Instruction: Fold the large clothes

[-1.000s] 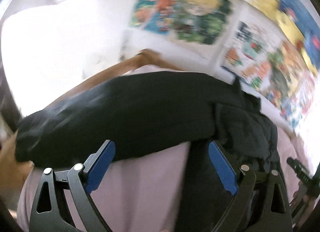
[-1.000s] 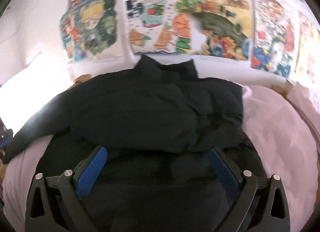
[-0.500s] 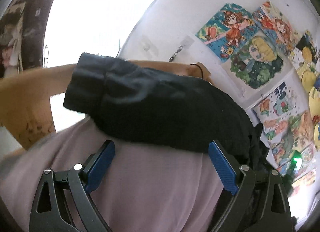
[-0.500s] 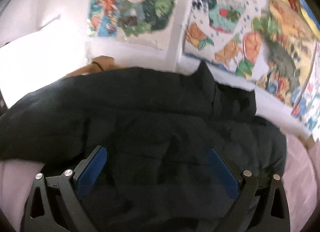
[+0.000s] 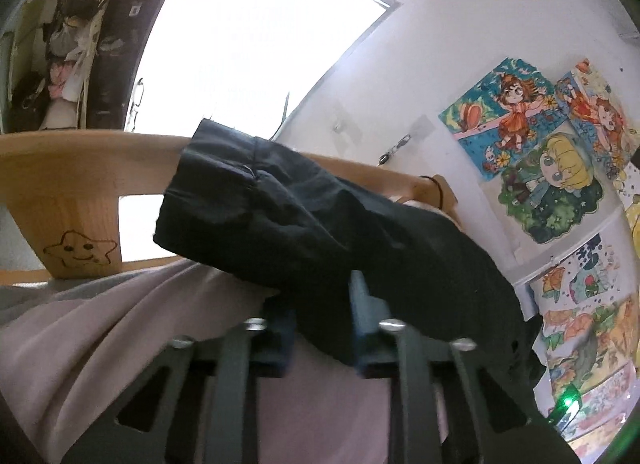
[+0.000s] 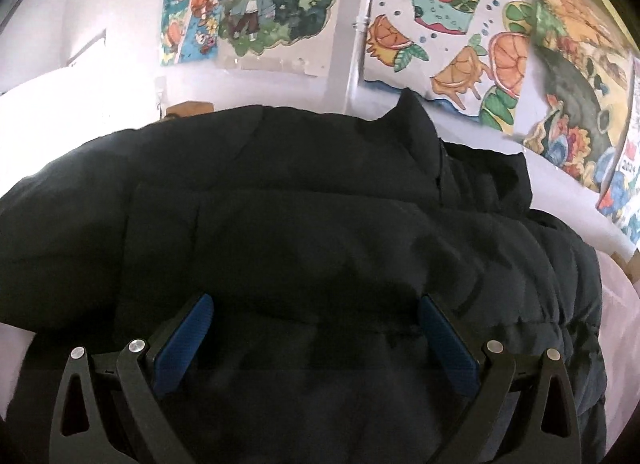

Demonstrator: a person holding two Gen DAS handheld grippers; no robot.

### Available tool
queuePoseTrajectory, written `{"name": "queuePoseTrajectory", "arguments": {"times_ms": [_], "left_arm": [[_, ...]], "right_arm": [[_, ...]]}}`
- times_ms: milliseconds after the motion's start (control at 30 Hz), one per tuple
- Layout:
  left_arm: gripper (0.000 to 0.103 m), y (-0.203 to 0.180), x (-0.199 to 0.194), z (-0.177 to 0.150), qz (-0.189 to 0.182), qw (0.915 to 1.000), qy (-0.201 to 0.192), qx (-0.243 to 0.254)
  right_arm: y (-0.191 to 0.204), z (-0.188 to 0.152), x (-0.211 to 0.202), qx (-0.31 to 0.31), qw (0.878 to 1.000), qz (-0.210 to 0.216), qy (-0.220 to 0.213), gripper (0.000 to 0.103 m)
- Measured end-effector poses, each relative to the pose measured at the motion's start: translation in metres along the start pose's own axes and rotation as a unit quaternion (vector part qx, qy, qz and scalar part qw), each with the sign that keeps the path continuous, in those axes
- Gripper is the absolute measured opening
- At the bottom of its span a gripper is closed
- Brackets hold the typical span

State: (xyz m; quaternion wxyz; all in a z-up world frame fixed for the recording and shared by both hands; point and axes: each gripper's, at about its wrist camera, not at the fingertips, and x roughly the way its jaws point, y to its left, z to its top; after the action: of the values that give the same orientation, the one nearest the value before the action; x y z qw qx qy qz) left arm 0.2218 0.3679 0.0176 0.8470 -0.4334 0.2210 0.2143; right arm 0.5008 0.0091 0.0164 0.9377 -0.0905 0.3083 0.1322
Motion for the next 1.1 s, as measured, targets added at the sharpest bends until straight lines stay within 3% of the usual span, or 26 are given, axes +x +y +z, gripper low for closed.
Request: {"name": "queuePoseTrajectory", "arguments": {"times_ms": [133,267,433,600,733,967,1033,1100], "left_arm": [[0.005,-0.012,-0.009,0.003,-0.008,0.9993,-0.024,0.027],[0.004,-0.033,-0.029,0.003,-0.024,0.9956,-0.064,0.064],[0.004,-0.086,-0.063,0.008,-0.077,0.9818,-0.113,0.132],[0.004,-0.157,-0.096,0.002,-0.136,0.9533,-0.153,0.222],[0.004,-0.213,-0.107,-0.015,-0.180,0.9298,-0.151,0.284],[0.004,-0.317,-0.105,-0.070,-0.259,0.8814,-0.089,0.385],[0.004,-0.349,-0.097,-0.098,-0.271,0.8650,-0.068,0.417],[0.004,-0.373,-0.090,-0.121,-0.275,0.8550,-0.052,0.437]], "right_arm": [[-0.001,-0.003,0.017,-0.006,1.000,-0.006,0.028,0.103],[-0.004,-0.003,0.011,0.001,1.000,0.004,0.017,0.103],[-0.016,-0.003,-0.012,0.014,0.999,0.037,0.002,0.103],[-0.032,-0.008,-0.049,0.002,0.998,0.066,0.004,0.103],[-0.054,-0.020,-0.081,0.007,0.997,0.079,0.005,0.103],[-0.129,-0.048,-0.112,0.081,0.994,0.072,-0.010,0.103],[-0.154,-0.062,-0.118,0.112,0.991,0.071,-0.026,0.103],[-0.183,-0.074,-0.118,0.149,0.986,0.061,-0.035,0.103]]}}
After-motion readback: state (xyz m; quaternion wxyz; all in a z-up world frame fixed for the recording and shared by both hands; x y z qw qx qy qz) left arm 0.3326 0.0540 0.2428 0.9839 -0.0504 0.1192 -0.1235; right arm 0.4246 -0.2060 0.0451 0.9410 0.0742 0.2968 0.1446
